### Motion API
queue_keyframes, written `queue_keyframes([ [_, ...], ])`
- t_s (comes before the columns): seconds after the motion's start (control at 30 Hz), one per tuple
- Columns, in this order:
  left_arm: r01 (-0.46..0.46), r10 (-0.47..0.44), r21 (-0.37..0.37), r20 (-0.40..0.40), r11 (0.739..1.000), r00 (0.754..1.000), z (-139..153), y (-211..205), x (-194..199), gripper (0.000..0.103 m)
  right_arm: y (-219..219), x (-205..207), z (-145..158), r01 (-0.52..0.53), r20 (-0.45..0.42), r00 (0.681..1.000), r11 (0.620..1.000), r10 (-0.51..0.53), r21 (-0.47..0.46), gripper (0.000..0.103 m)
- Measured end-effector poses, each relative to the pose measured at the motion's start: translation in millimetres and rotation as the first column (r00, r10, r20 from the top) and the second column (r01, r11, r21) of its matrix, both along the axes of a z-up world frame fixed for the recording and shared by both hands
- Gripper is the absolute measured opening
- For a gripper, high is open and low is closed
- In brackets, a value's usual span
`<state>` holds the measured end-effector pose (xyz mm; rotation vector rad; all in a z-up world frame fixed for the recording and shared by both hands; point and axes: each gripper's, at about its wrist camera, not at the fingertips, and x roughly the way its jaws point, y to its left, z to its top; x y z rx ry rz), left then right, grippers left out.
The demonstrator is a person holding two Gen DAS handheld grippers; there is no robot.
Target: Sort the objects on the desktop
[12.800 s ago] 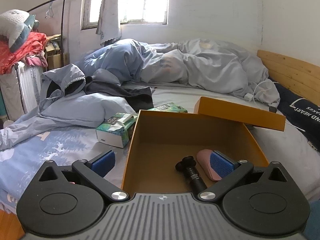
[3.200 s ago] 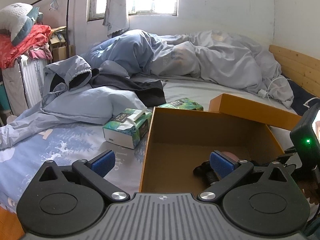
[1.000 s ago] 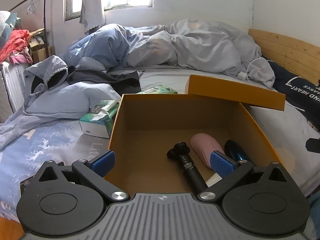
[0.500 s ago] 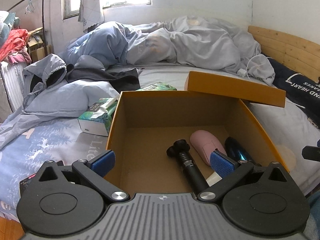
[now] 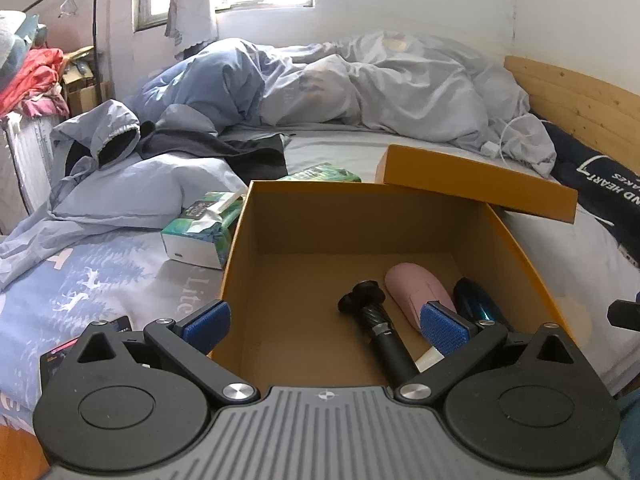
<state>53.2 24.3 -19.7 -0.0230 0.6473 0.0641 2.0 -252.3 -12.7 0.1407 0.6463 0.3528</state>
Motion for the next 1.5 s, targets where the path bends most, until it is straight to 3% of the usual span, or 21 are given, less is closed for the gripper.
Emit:
queue_keyframes([
  [0.4, 0.035, -0.032, -0.14, 0.024, 0.99, 0.999, 9.7, 0.5, 10.7, 0.103, -24.8, 13.9, 6.1, 0.052, -0.034, 0.998, 0.99, -0.048, 0.127, 0.103],
  [0.73, 0.036, -0.042, -0.217, -0.023, 0.975, 0.999, 20.4, -2.6, 51.9, 0.103, -56.4, 35.4, 17.7, 0.158, -0.042, 0.987, 0.969, -0.152, 0.191, 0.103],
  [1.2, 0.125, -0.12, -0.175, 0.039, 0.977, 0.992, 61.5, -32.4, 124.1, 0.103, -104.8, 97.6, 61.0, 0.223, 0.017, 0.972, 0.947, -0.233, 0.233, 0.103],
  [1.5, 0.146, -0.143, -0.119, 0.03, 0.982, 0.989, 69.0, -53.8, 186.0, 0.103, -116.3, 166.4, 51.8, 0.194, -0.019, 0.981, 0.954, -0.194, 0.229, 0.103],
])
